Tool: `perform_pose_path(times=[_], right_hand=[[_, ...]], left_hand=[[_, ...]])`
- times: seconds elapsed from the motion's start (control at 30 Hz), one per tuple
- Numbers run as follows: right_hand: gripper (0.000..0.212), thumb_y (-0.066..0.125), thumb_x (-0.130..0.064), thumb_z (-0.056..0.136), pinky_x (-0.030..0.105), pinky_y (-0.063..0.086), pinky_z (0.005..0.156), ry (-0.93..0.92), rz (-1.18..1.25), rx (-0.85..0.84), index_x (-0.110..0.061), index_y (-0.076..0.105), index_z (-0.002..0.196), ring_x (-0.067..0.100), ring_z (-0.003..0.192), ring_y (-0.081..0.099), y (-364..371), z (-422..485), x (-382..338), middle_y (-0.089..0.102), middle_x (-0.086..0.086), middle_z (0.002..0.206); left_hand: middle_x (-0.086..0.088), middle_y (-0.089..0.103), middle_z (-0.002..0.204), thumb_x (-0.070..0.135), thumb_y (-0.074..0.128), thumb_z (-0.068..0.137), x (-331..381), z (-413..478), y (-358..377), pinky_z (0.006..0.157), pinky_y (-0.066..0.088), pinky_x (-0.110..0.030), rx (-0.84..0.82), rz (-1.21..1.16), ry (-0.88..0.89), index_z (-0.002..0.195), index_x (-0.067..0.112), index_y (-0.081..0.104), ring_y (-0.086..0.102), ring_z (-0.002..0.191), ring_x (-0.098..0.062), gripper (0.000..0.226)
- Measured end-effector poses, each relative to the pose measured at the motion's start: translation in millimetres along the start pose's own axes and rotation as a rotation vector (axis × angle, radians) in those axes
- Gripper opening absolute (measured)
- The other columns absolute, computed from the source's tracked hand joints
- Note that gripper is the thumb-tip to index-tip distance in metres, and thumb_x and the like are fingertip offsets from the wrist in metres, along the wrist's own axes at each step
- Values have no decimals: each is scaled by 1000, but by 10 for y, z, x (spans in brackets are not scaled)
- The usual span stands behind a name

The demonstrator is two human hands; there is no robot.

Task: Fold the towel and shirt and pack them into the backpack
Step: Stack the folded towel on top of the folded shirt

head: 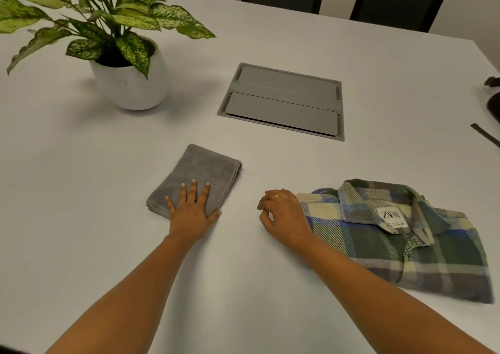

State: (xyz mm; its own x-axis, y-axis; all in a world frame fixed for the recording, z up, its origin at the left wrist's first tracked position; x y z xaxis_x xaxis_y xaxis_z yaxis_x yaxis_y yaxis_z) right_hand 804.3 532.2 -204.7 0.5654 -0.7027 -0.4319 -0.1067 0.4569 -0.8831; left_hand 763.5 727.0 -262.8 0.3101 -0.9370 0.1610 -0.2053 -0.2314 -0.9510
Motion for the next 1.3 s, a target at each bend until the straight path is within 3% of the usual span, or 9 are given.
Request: perform_pose_path(times=[0.2, 0.27, 0.37, 0.47, 0.53, 0.67, 0.83, 1.03, 1.3], right_hand=[[28, 50, -16, 79, 26, 29, 94, 48, 80, -36, -7, 73, 90, 23, 98, 61, 119, 103, -133, 69, 7, 95], [28, 49, -16, 81, 25, 33, 92, 45, 108, -20, -7, 72, 93, 22, 97, 59, 137, 121, -189, 68, 7, 96], [20, 53, -12, 86, 20, 39, 82, 69, 189, 5, -7, 71, 95, 19, 95, 57, 168, 163, -234, 67, 5, 98], [20, 52, -12, 91, 14, 34, 75, 125, 249, -37, -7, 67, 104, 18, 99, 55, 236, 275, -246, 61, 4, 108], [28, 50, -17, 94, 15, 34, 82, 173, 273, -105, -10, 61, 119, 19, 112, 51, 290, 396, -250, 50, 4, 128], [45, 45, -26, 98, 32, 30, 107, 302, 240, -350, -21, 37, 142, 25, 136, 29, 455, 588, -273, 16, 9, 154], [50, 48, -14, 95, 28, 36, 95, 320, 211, -393, -14, 32, 143, 27, 118, 46, 540, 571, -339, 41, 14, 133], [20, 54, -27, 85, 26, 33, 61, 485, 186, -288, -16, 40, 94, 19, 78, 46, 424, 306, -167, 48, 4, 91], [18, 45, -8, 93, 24, 32, 69, 463, 297, -198, -8, 44, 111, 16, 84, 44, 383, 252, -151, 54, 12, 108]], left_hand=[[-3, 4, 158, 83, -18, 65, -252, -127, 23, 111, 0, -58, 15, 130, 310, 145, 30, -2, 1, 145, -27, 97], [2, -8, 157, 82, -10, 67, -359, -181, 14, 112, -9, -50, -52, 189, 410, 141, 36, -13, -13, 144, -20, 87], [11, -8, 156, 87, -7, 66, -418, -258, -71, 110, -19, -41, -143, 79, 480, 144, 43, 0, -22, 138, -9, 90], [13, 10, 156, 87, -11, 65, -391, -303, -118, 113, -13, -41, -56, -194, 333, 142, 40, 29, -11, 141, -5, 99], [4, 17, 156, 83, 2, 74, -343, -343, -137, 114, -5, -47, 134, -218, 163, 140, 32, 39, -2, 144, -20, 91], [-6, -4, 158, 57, 36, 92, -295, -433, 4, 111, 0, -58, 134, -290, -280, 147, 31, 19, -6, 141, -40, 63], [-9, 2, 157, 48, 41, 94, -254, -373, -21, 114, 11, -49, 147, -290, -265, 149, 21, 19, 1, 140, -42, 65], [-2, 32, 150, 38, 47, 94, -263, -295, -129, 107, 29, -44, 190, -302, -75, 137, 17, 46, 29, 132, -33, 48], [-12, 54, 130, 1, 55, 90, -195, -253, -212, 101, 34, -35, 276, -416, -112, 122, 1, 59, 42, 118, -35, 33]])
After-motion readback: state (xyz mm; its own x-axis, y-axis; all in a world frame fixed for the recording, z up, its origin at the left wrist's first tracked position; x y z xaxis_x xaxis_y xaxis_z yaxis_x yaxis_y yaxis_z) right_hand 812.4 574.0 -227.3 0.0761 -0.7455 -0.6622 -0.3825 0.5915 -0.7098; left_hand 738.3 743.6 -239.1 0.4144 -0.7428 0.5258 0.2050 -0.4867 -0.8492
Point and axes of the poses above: each hand's wrist, its own z-axis towards the middle knuckle, its own y-axis out of the palm, x = y × z, the point moved 6 cm from there along z, towards the middle knuckle
